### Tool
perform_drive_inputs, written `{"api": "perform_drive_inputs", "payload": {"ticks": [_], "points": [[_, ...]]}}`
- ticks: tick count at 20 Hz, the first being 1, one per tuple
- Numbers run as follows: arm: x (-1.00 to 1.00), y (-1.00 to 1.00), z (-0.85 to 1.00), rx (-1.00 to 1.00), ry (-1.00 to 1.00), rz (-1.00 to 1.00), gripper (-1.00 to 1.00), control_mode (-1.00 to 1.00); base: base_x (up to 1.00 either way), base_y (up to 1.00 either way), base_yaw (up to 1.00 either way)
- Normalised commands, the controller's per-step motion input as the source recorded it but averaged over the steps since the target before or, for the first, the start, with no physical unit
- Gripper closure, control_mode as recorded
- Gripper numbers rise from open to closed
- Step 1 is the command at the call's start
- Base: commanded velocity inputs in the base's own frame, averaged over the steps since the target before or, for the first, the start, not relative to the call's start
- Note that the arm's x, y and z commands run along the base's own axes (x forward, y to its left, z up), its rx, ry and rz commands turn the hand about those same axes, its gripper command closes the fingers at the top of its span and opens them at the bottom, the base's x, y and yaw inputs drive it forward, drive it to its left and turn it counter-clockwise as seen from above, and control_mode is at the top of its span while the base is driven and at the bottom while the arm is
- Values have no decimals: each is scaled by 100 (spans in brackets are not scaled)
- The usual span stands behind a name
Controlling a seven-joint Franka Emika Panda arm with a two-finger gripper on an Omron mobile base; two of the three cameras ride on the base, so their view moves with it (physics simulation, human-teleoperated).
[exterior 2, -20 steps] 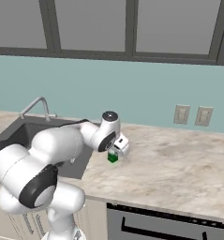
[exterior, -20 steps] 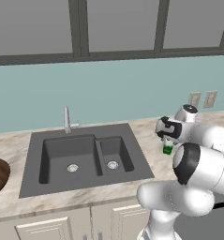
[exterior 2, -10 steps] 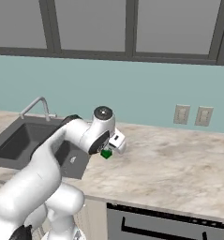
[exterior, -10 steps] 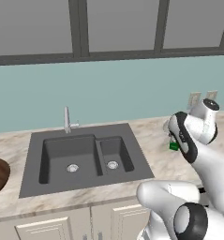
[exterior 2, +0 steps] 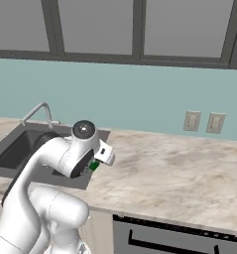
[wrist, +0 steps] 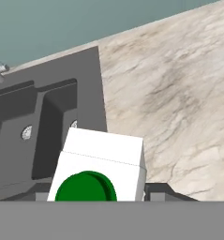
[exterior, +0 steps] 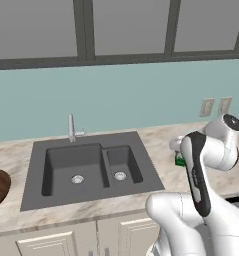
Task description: Gather the eggs and milk located in the vicinity of the sink area and place them right next to the bowl.
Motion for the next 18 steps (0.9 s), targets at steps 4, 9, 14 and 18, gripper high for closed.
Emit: {"api": "perform_drive_inputs", "payload": {"ticks": [4, 9, 14, 18], "points": [[-40, 28, 16, -5, -11, 7, 100, -100, 0, 0, 0], [-25, 15, 1, -4, -8, 2, 100, -100, 0, 0, 0], [0, 0, 0, 0, 0, 0, 100, 100, -57, 3, 2], [0, 0, 0, 0, 0, 0, 100, 100, -94, 0, 3]]}}
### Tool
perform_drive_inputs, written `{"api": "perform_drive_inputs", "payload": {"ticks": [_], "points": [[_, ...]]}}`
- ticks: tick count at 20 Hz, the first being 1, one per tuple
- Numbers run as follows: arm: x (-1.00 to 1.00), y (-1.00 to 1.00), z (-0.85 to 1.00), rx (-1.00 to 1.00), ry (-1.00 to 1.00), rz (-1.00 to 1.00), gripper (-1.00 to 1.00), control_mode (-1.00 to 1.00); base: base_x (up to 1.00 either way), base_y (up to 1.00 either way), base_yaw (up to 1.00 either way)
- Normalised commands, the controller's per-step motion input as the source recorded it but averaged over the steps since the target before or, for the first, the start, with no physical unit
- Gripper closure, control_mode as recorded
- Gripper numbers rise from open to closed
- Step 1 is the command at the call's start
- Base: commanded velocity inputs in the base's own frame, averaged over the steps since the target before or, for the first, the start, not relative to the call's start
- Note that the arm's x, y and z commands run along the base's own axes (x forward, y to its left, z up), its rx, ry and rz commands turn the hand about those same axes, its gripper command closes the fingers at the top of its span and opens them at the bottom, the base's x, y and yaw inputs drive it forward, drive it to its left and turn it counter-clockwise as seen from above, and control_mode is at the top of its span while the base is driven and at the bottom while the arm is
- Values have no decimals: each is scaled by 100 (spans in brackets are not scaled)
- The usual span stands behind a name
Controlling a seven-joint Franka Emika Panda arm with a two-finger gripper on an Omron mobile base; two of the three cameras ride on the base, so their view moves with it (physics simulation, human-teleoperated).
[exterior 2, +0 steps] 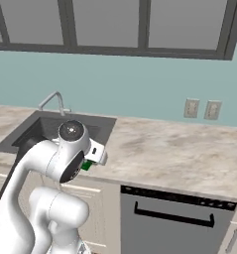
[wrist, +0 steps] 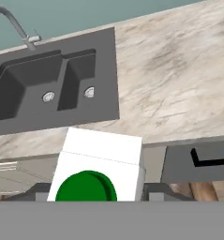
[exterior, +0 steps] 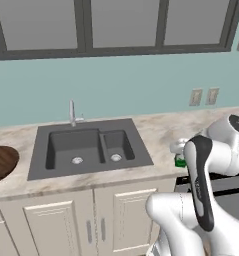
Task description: Gather the eggs and milk located in the vicinity of the sink area and place them right next to the bowl.
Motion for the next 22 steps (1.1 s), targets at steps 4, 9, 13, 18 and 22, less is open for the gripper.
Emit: {"api": "perform_drive_inputs", "payload": {"ticks": [4, 9, 13, 18, 22], "points": [[0, 0, 0, 0, 0, 0, 100, 100, -84, 12, 5], [0, 0, 0, 0, 0, 0, 100, 100, -7, 81, 7], [0, 0, 0, 0, 0, 0, 100, 100, 0, 100, 5], [0, 0, 0, 0, 0, 0, 100, 100, 0, 95, 2], [0, 0, 0, 0, 0, 0, 100, 100, 0, 74, 1]]}}
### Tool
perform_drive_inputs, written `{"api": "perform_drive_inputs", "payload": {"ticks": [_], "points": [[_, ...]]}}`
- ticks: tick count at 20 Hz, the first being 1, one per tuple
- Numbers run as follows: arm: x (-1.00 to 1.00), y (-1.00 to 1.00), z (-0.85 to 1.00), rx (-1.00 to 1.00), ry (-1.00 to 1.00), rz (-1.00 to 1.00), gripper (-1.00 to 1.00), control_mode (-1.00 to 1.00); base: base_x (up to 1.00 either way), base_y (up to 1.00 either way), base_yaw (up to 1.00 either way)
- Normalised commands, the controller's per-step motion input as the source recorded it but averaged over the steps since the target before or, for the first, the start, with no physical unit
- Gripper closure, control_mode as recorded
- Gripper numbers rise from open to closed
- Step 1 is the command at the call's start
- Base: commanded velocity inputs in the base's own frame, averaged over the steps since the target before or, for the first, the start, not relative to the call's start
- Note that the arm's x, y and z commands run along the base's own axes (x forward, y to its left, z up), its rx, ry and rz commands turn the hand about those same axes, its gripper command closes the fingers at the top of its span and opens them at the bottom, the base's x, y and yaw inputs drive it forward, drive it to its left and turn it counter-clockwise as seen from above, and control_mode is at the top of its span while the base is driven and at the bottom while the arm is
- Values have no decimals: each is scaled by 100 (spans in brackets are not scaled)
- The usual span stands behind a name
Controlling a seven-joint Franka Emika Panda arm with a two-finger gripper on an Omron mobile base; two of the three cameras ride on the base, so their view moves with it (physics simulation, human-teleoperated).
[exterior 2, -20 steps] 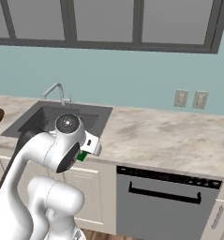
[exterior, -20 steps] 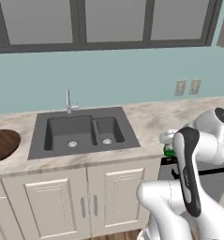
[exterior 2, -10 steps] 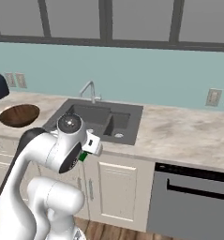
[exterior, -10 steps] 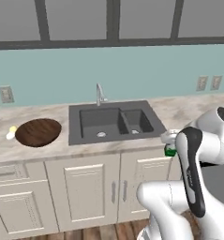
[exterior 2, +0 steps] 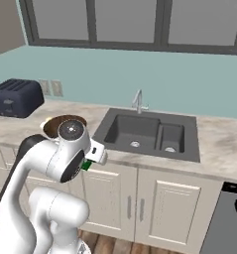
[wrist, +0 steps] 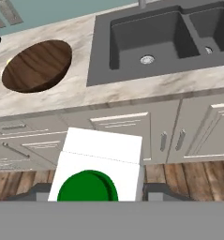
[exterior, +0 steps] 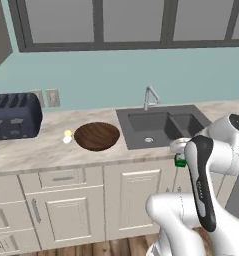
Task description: Gather the eggs and milk located in the vicinity of the sink area and place them right next to the bowl.
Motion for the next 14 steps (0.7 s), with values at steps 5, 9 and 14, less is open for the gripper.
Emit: {"api": "perform_drive_inputs", "payload": {"ticks": [5, 9, 14], "points": [[0, 0, 0, 0, 0, 0, 100, 100, 9, 55, 3], [0, 0, 0, 0, 0, 0, 100, 100, 26, 20, 2], [0, 0, 0, 0, 0, 0, 100, 100, 44, 2, 0]]}}
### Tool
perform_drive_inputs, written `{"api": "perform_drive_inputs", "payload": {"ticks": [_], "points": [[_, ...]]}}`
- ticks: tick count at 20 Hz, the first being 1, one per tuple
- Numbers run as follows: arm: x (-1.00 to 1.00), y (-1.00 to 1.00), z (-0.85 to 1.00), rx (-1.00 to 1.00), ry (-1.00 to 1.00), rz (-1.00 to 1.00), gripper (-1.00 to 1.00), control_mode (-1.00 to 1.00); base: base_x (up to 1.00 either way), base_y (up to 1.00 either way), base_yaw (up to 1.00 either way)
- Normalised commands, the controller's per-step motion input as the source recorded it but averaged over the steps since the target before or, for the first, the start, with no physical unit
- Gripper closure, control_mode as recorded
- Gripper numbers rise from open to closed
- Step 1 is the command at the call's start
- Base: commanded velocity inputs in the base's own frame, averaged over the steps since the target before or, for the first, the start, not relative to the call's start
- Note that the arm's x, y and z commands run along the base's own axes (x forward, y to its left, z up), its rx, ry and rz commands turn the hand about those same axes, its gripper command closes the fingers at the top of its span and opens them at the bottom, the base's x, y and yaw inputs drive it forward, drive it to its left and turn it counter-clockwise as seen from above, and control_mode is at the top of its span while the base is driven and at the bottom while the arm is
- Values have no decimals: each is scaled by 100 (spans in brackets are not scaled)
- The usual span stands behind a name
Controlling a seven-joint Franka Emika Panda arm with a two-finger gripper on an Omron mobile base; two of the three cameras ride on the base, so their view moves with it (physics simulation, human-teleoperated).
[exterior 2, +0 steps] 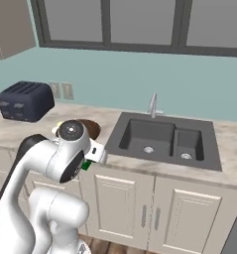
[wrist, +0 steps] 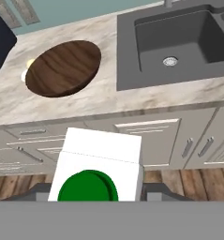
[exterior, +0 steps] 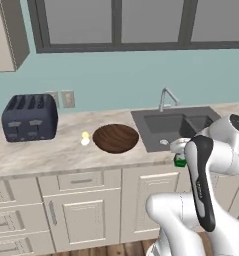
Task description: Gather the eggs and milk located in the vicinity of the sink area and place them right next to the bowl.
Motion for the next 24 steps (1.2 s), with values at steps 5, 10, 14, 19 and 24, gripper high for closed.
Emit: {"api": "perform_drive_inputs", "payload": {"ticks": [5, 10, 14, 19, 24], "points": [[0, 0, 0, 0, 0, 0, 100, 100, 66, 5, 0], [0, 0, 0, 0, 0, 0, 100, 100, 70, 17, 0], [0, 0, 0, 0, 0, 0, 100, 100, 64, 21, 0], [0, 0, 0, 0, 0, 0, 100, 100, 43, 28, 0], [12, 5, 0, 0, 0, 0, 100, -100, 10, 10, 0]]}}
